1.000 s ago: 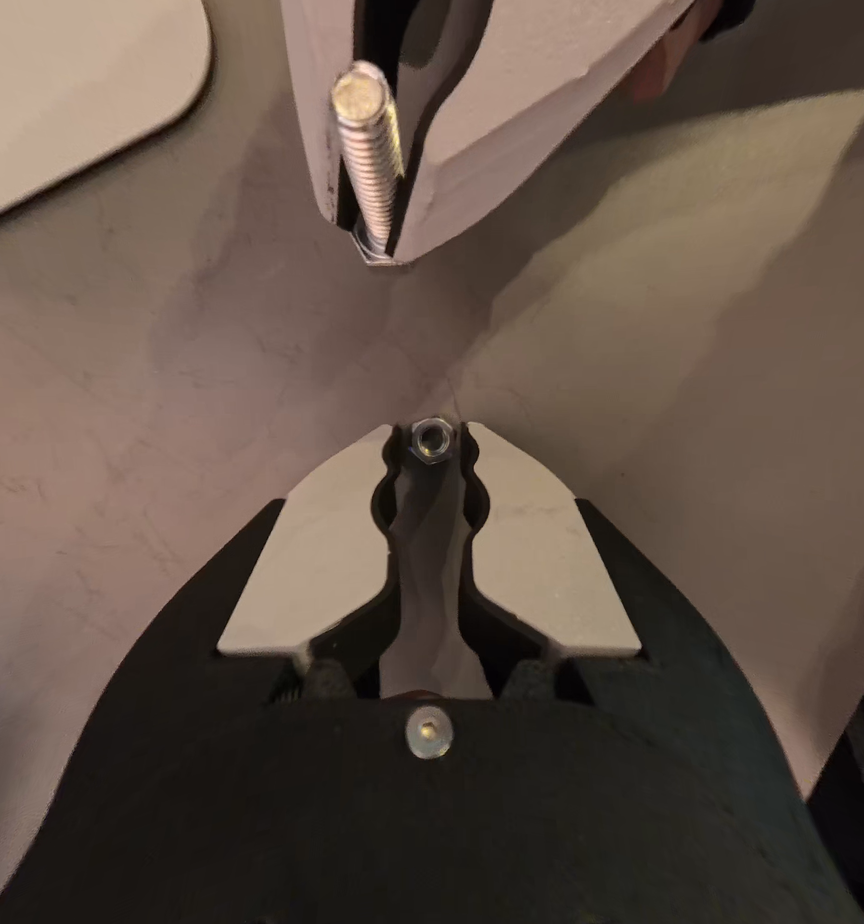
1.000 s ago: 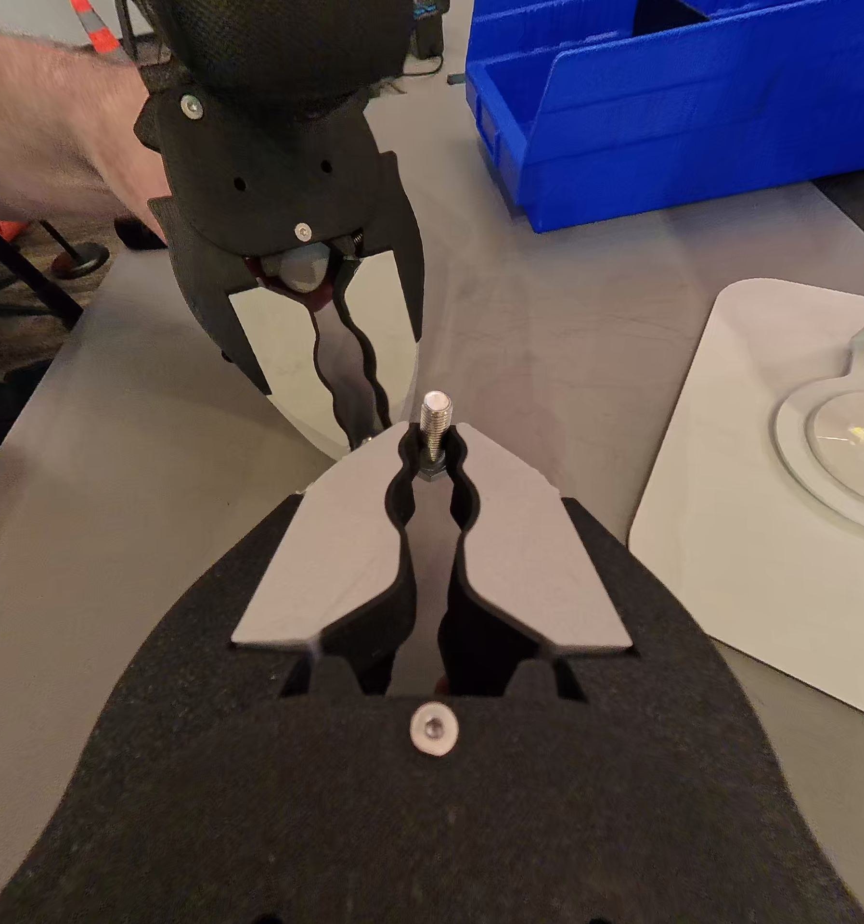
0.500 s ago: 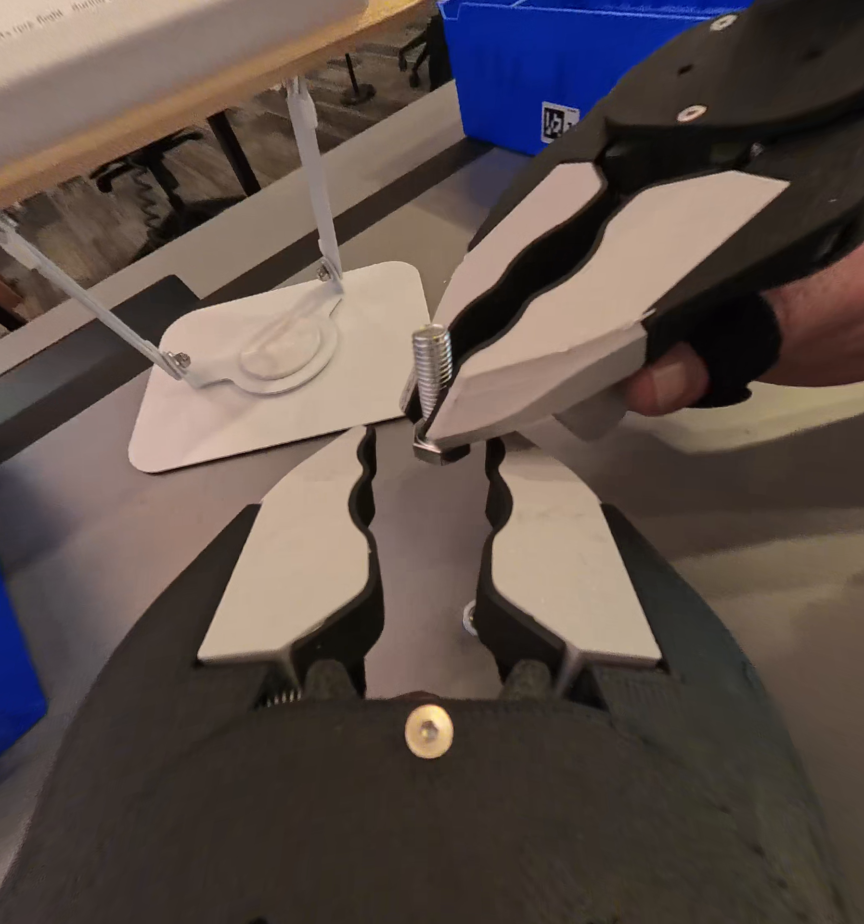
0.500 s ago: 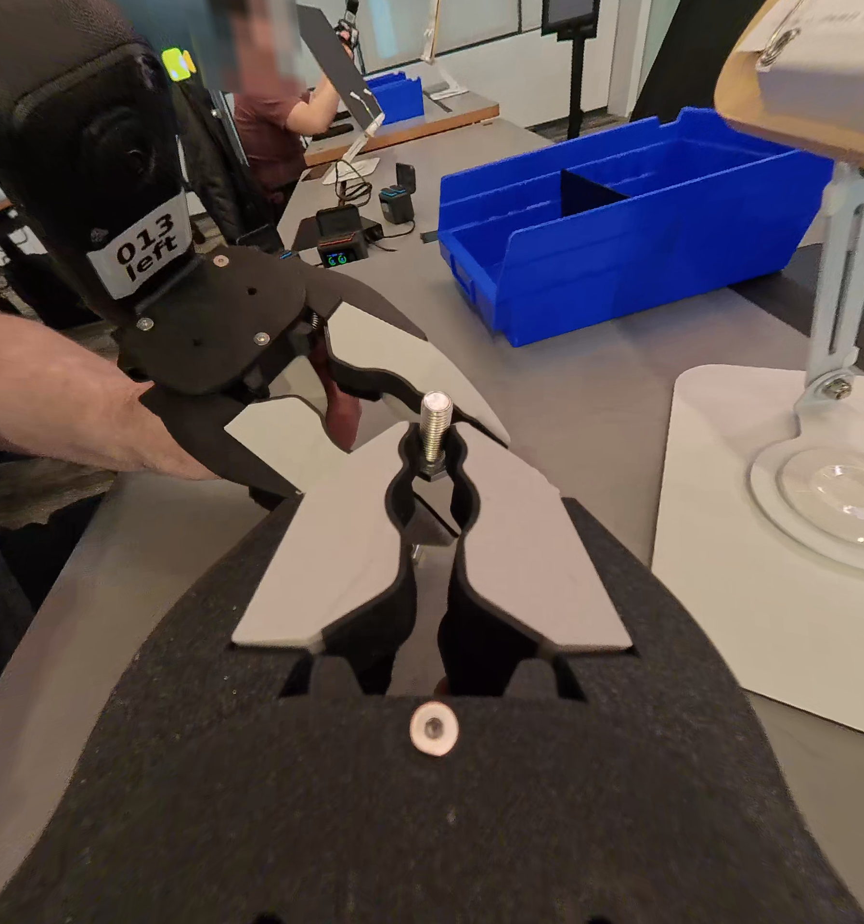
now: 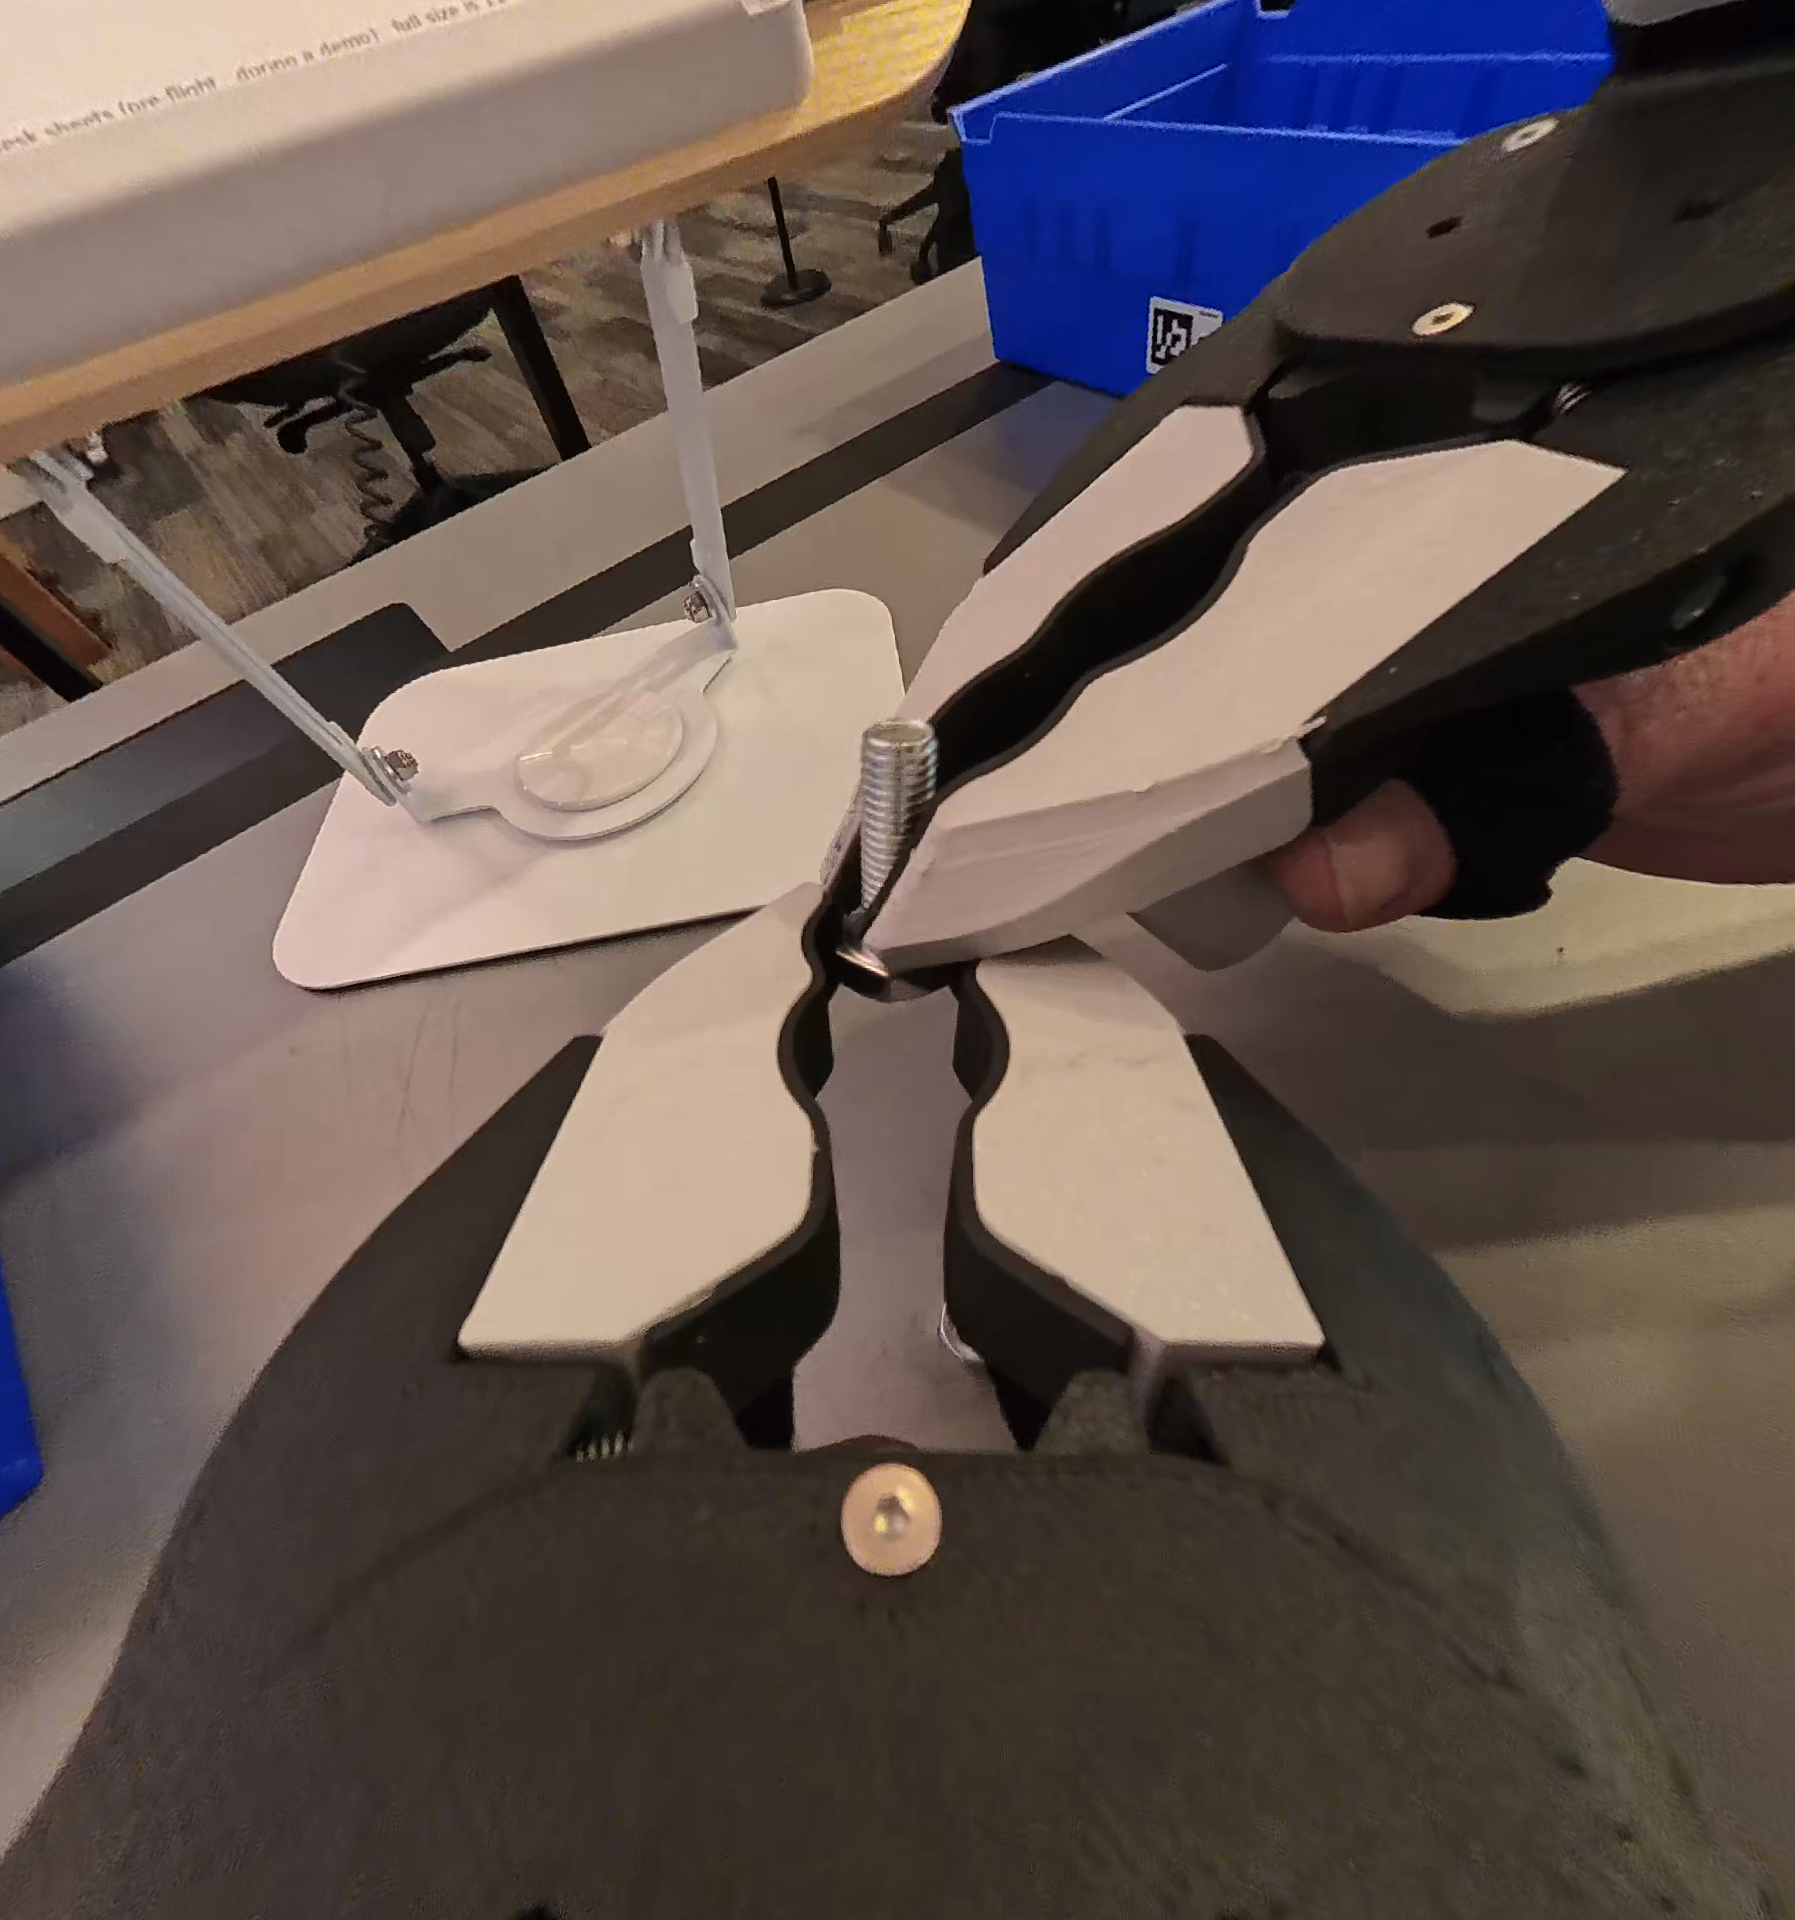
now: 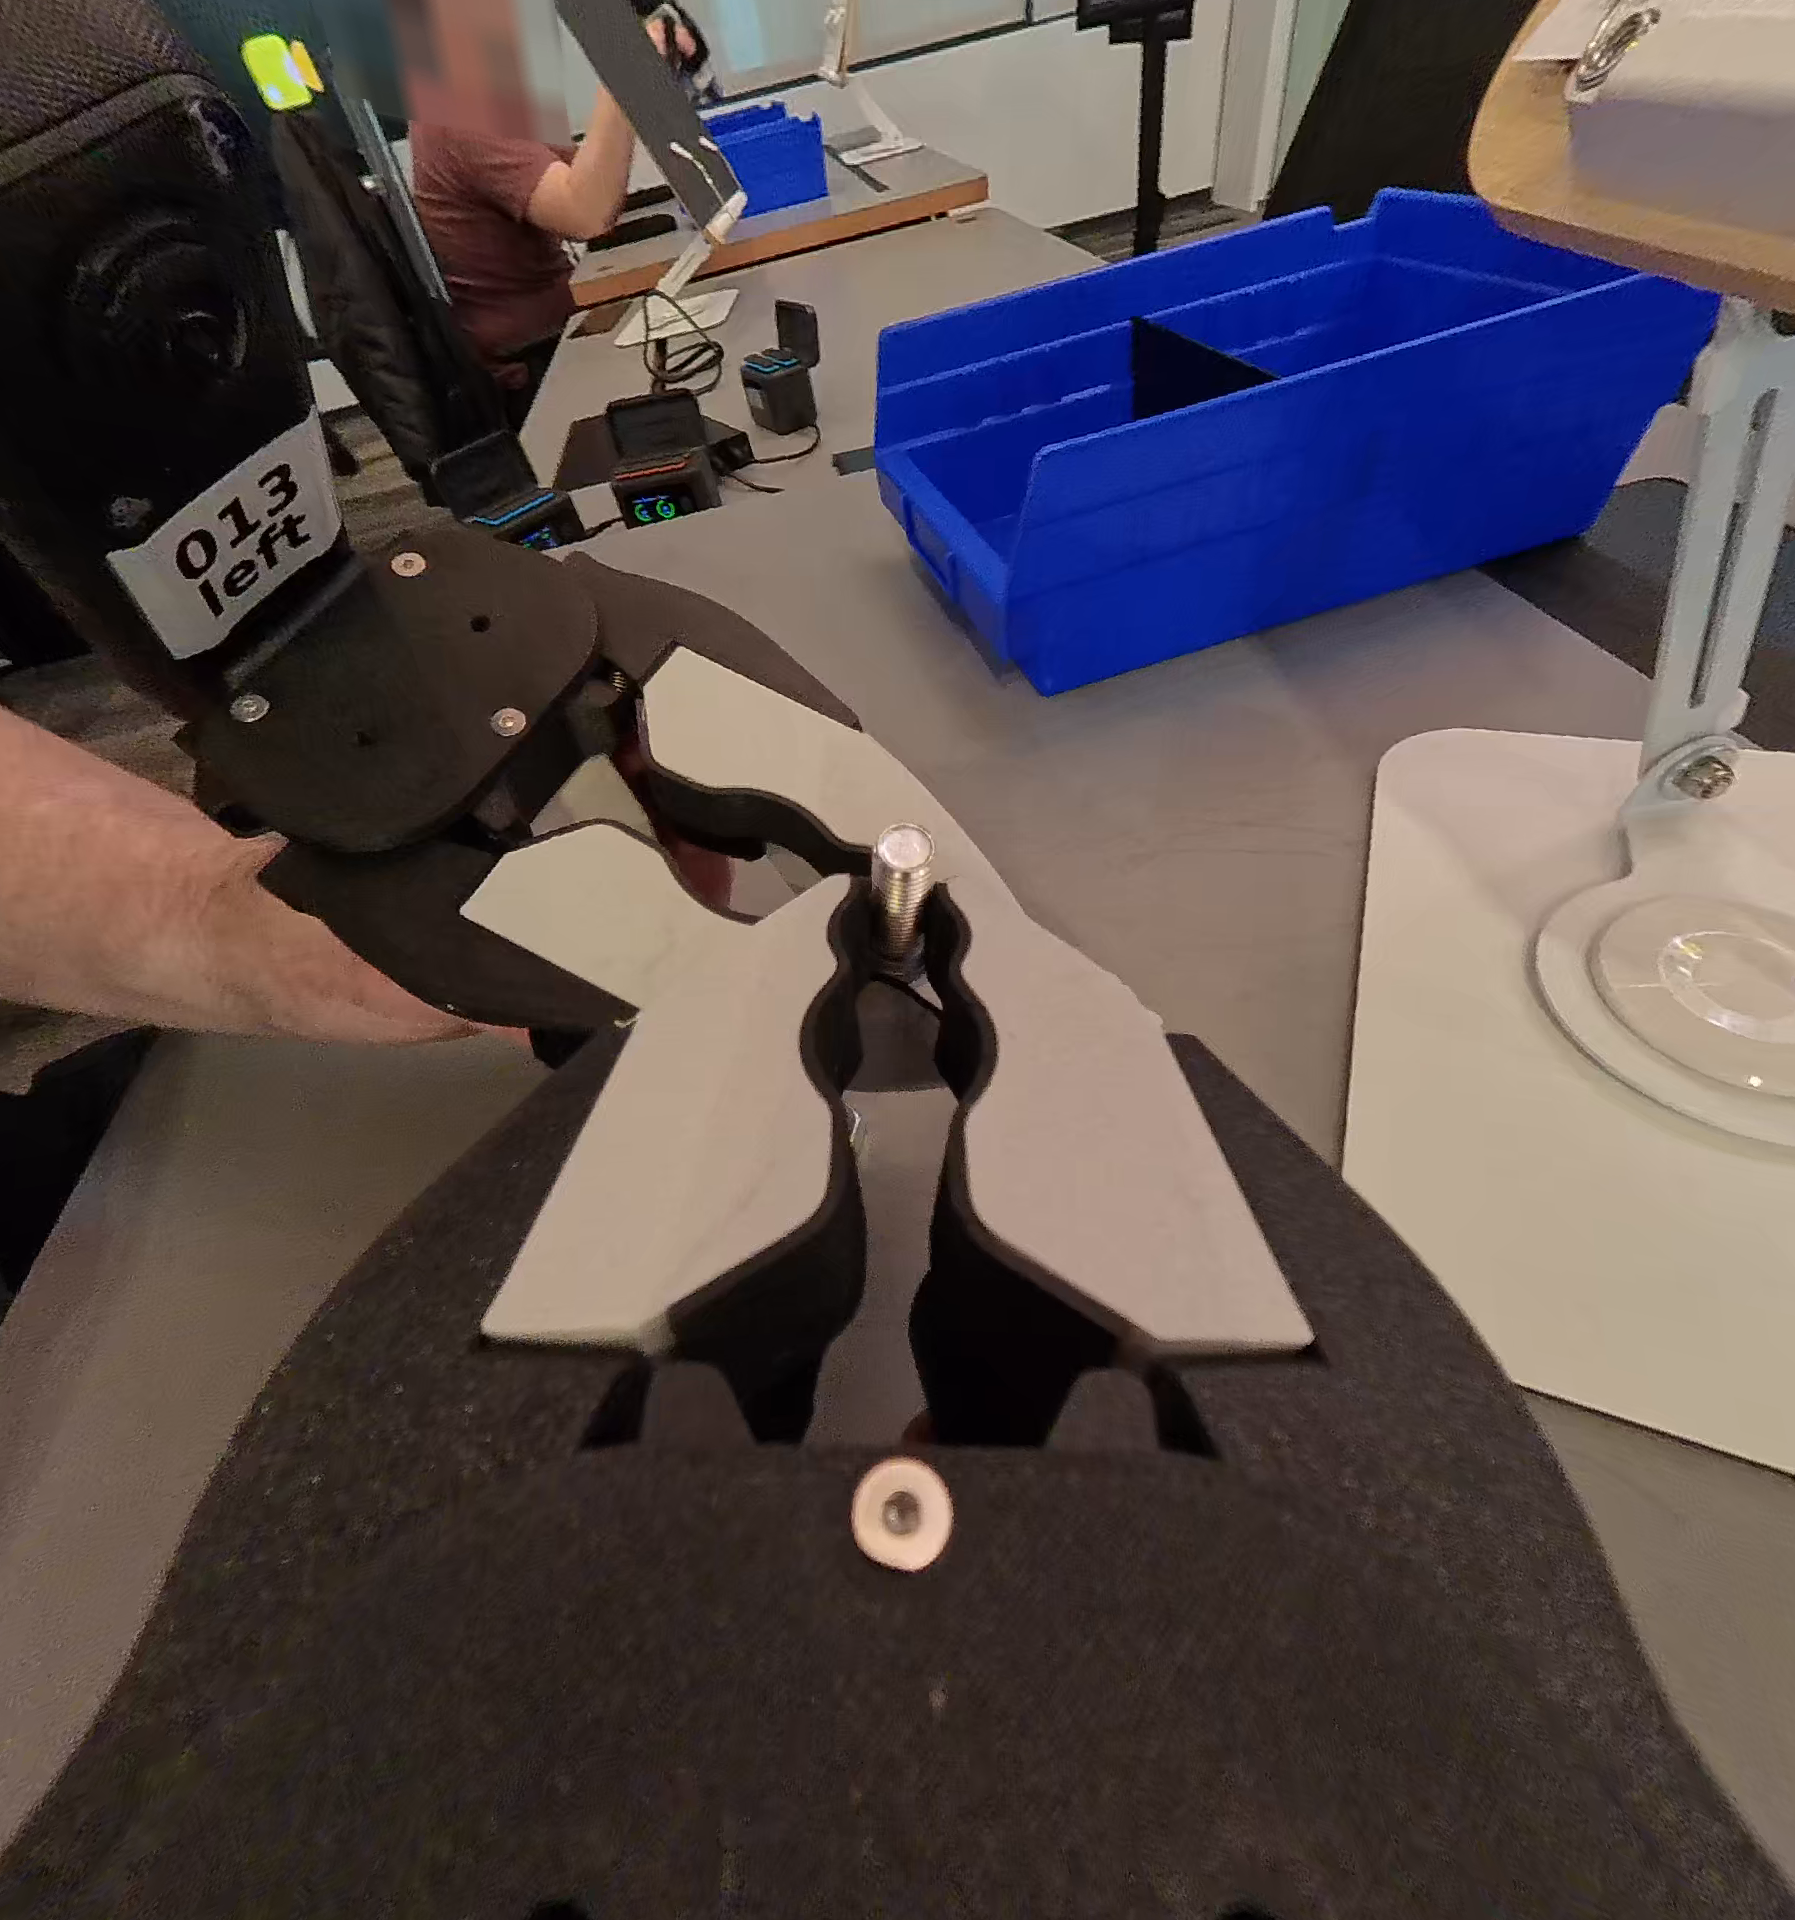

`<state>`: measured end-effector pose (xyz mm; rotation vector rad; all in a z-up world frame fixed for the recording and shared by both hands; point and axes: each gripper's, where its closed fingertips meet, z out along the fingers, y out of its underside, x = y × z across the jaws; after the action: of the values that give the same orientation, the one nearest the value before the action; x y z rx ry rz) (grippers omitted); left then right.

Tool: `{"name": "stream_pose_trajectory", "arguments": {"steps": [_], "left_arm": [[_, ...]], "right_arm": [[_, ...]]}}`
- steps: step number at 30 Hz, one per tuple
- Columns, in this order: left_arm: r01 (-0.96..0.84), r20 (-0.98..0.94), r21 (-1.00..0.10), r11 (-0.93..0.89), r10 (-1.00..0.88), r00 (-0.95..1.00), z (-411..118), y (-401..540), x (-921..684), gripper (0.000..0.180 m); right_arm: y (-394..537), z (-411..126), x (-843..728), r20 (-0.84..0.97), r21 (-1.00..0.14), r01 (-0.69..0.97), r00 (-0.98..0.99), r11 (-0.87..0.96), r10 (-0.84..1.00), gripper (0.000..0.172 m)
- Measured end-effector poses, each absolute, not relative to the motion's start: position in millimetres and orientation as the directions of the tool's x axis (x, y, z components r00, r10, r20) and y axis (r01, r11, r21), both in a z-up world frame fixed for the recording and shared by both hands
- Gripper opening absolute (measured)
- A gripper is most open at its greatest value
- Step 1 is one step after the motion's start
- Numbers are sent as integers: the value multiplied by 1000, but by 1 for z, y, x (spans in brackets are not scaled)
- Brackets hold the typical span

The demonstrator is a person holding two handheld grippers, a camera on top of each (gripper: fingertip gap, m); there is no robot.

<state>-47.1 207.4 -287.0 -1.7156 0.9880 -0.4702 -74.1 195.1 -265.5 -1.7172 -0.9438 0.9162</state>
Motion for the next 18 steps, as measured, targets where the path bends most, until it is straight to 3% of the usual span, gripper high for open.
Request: {"name": "stream_pose_trajectory", "arguments": {"steps": [11,18], "left_arm": [[-388,-144,-913,-129,-786,601,-295,210,-49,18],[-323,-7,-917,-235,-798,602,-303,212,-55,18]], "right_arm": [[199,-272,-75,-156,-934,209,487,-289,859,10],[200,-256,-69,-151,-952,169,462,-254,874,24]]}}
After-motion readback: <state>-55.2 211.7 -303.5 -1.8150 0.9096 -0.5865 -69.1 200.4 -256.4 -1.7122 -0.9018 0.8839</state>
